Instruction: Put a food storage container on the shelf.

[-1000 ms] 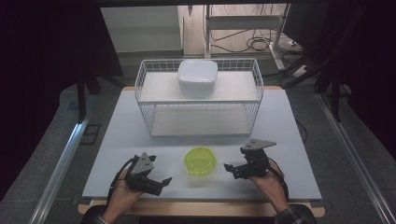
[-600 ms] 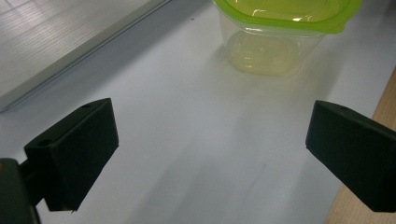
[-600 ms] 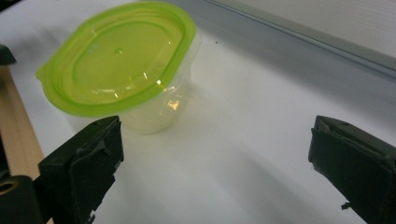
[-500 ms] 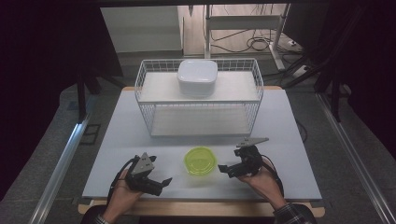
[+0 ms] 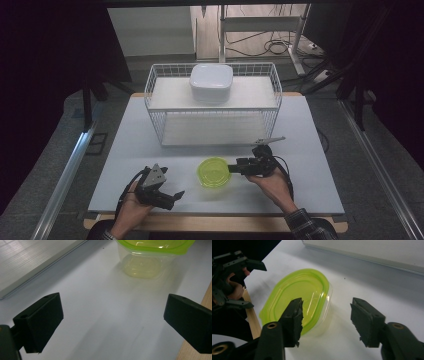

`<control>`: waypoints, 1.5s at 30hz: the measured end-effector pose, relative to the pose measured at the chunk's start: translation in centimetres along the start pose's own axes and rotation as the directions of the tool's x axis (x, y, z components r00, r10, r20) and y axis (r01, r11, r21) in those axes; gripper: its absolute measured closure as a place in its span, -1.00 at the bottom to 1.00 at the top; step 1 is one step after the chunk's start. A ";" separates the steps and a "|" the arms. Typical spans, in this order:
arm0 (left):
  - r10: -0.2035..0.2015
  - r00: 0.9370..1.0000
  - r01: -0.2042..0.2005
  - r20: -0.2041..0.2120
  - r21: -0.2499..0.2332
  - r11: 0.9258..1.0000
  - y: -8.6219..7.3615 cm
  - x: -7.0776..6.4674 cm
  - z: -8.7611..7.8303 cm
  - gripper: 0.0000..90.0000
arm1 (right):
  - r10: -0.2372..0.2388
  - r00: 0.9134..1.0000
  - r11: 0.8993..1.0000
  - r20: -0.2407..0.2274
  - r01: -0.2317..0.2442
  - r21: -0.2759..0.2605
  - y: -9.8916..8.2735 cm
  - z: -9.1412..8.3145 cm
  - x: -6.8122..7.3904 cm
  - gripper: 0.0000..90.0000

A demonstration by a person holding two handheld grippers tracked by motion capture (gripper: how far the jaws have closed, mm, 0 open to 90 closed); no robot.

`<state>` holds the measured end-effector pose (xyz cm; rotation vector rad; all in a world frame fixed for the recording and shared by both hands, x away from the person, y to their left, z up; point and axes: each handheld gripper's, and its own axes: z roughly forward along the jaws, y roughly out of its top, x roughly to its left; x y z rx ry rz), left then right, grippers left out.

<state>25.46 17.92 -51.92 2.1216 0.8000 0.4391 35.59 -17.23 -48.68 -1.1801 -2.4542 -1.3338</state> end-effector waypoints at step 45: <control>0.012 1.000 -0.012 -0.004 0.003 1.000 0.1 -0.1 -0.1 -0.95 | 0.209 0.954 0.978 -0.217 -0.207 0.031 2.4 0.5 -1.0 0.82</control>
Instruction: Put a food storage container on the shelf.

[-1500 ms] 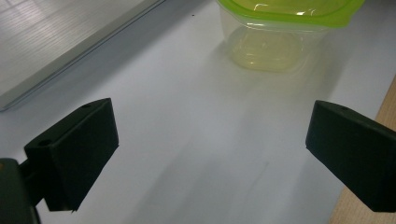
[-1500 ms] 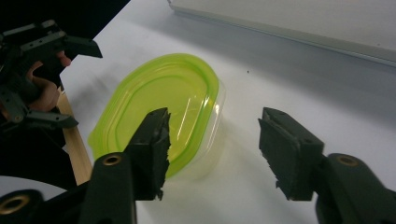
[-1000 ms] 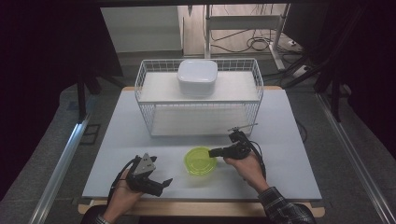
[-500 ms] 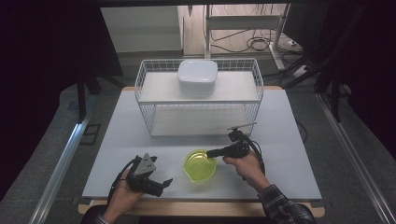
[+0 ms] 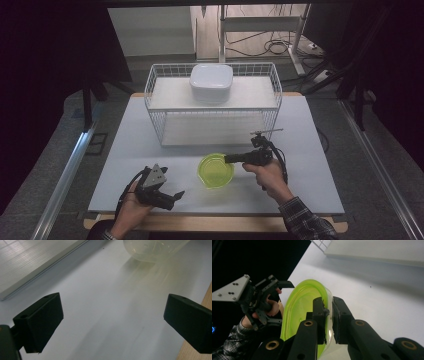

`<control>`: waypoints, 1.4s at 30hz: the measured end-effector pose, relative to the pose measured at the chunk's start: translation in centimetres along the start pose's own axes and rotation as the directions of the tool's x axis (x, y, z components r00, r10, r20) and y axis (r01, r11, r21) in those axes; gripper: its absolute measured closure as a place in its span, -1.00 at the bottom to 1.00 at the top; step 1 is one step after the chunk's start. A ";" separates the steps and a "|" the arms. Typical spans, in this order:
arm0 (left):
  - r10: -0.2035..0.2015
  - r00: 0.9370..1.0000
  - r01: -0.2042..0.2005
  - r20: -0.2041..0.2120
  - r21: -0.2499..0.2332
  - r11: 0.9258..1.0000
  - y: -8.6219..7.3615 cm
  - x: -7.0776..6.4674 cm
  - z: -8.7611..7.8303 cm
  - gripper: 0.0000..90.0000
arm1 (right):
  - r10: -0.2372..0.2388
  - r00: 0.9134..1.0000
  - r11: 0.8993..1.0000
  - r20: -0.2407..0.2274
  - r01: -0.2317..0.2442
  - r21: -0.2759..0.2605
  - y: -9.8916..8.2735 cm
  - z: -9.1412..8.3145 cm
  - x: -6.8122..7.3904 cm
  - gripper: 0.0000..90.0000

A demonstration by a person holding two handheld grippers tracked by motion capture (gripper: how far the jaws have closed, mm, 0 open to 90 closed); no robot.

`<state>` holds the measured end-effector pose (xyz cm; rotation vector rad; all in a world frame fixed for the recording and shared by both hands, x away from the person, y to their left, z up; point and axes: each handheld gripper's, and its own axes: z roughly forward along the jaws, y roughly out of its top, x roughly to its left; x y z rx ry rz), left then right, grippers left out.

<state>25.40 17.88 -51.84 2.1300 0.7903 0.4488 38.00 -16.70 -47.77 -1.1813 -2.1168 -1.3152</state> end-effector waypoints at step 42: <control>-0.026 1.000 0.026 0.002 -0.016 1.000 0.0 0.3 0.0 -0.95 | -0.065 0.997 0.968 -0.044 0.053 -0.244 8.3 -8.1 7.2 0.82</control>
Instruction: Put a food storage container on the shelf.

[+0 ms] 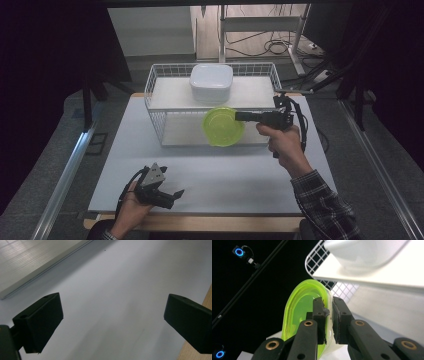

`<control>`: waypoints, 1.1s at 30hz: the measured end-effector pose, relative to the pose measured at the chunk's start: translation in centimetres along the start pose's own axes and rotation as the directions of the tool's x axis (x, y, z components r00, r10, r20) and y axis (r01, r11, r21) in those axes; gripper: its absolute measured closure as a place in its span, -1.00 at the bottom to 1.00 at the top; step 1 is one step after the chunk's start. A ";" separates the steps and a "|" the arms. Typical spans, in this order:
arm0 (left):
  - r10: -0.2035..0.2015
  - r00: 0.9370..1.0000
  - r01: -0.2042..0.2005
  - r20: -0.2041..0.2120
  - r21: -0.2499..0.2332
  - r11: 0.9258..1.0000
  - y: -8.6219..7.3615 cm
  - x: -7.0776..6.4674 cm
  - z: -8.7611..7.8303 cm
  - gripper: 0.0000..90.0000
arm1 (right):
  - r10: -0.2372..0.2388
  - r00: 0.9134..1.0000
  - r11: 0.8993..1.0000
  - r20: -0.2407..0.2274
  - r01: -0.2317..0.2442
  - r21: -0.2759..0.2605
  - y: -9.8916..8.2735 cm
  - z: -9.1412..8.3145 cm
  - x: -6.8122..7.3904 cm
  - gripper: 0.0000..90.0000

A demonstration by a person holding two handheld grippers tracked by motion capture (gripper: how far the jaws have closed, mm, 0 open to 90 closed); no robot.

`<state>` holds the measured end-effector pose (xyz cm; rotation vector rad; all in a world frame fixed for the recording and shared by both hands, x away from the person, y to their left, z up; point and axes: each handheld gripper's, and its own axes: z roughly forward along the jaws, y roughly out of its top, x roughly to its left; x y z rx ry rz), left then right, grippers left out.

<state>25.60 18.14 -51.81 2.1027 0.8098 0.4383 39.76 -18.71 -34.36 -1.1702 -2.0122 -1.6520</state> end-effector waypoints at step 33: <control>0.001 1.000 -0.001 0.014 0.002 1.000 0.0 0.0 0.0 -0.95 | 0.031 0.993 0.981 0.111 -0.009 -0.195 11.3 3.7 2.9 0.82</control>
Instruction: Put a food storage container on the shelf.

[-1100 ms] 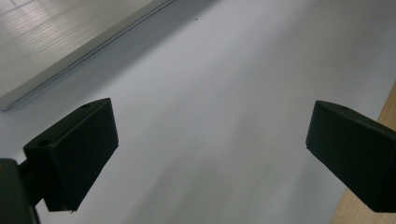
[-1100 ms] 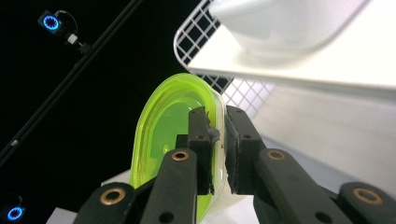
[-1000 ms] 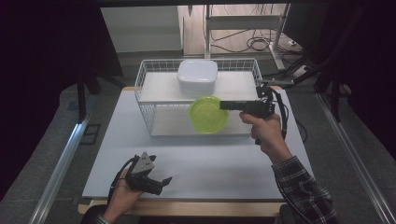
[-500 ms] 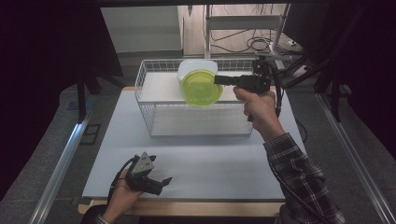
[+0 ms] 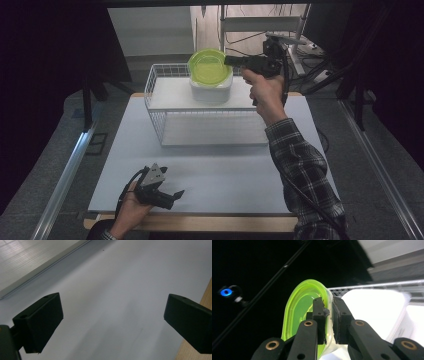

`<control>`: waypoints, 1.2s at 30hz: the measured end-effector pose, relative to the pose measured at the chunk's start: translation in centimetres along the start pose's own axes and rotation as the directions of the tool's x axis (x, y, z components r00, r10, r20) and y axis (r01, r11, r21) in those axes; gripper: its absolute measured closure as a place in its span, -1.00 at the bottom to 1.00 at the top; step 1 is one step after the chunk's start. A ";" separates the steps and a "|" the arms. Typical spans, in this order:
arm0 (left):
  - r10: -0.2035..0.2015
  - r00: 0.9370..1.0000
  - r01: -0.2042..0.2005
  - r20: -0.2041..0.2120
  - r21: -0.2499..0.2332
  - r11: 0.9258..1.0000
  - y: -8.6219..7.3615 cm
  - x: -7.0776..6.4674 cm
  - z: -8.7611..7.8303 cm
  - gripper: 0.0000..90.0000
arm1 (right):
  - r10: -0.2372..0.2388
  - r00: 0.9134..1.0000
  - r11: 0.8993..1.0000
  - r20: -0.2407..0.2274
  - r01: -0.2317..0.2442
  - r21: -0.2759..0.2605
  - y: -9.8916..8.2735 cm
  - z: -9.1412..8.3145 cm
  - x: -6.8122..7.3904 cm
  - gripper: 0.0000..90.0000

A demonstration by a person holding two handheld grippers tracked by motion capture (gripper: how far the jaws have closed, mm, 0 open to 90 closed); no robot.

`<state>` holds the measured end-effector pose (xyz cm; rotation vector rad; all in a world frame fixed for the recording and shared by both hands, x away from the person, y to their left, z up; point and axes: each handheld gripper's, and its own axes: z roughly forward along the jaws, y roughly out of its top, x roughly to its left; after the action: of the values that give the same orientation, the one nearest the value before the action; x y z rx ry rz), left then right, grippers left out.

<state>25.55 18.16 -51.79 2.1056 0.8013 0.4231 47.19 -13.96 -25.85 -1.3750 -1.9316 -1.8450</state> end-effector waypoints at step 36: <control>0.013 1.000 -0.013 0.010 0.017 1.000 0.0 -0.2 0.3 -0.95 | -0.094 0.958 0.994 0.272 0.106 -0.030 0.8 2.5 0.1 0.23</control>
<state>25.55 17.88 -51.97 2.1284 0.7884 0.4140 48.85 -11.91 -25.86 -1.6481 -2.1365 -1.8353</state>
